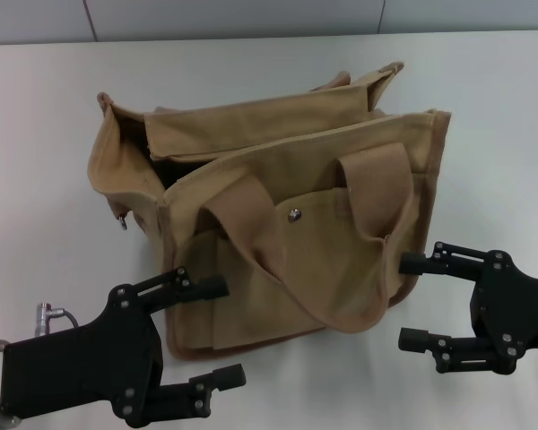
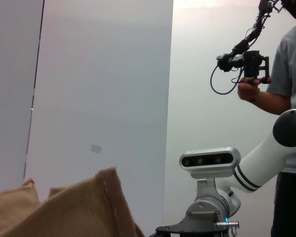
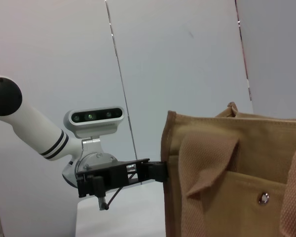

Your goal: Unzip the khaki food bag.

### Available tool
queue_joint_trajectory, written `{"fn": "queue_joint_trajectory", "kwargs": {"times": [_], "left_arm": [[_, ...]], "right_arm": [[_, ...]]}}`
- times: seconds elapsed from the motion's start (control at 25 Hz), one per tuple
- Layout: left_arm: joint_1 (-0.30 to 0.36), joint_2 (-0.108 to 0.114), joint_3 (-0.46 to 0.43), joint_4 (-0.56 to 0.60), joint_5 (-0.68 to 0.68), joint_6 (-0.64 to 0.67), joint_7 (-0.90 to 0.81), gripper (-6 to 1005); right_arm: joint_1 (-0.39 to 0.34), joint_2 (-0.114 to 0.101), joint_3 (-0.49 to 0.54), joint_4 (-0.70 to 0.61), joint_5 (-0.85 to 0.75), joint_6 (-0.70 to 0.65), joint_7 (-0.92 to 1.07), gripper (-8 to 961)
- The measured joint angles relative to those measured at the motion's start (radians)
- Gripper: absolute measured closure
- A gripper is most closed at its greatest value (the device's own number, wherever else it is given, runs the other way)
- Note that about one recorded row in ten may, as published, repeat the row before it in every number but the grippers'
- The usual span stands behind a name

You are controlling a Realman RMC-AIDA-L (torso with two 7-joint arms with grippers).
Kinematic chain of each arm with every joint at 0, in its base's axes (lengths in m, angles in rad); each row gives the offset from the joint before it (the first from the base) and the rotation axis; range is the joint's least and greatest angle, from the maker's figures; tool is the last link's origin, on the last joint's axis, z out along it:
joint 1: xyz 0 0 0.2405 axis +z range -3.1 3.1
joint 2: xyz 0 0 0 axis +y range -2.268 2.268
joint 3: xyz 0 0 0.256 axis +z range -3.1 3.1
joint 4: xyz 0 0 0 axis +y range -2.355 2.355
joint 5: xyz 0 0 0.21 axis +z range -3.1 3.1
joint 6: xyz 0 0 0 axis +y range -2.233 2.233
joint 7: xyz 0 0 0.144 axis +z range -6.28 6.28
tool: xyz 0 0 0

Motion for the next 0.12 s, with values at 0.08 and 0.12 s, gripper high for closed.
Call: {"fn": "queue_joint_trajectory", "kwargs": {"times": [0.08,0.12], "left_arm": [[0.001,-0.001,-0.003,0.0,0.0,0.0,0.001,189],[0.001,-0.001,-0.003,0.0,0.0,0.0,0.001,189]], "right_arm": [[0.0,0.001,-0.001,0.0,0.0,0.001,0.0,127],[0.0,0.001,-0.001,0.0,0.0,0.002,0.0,127]]}}
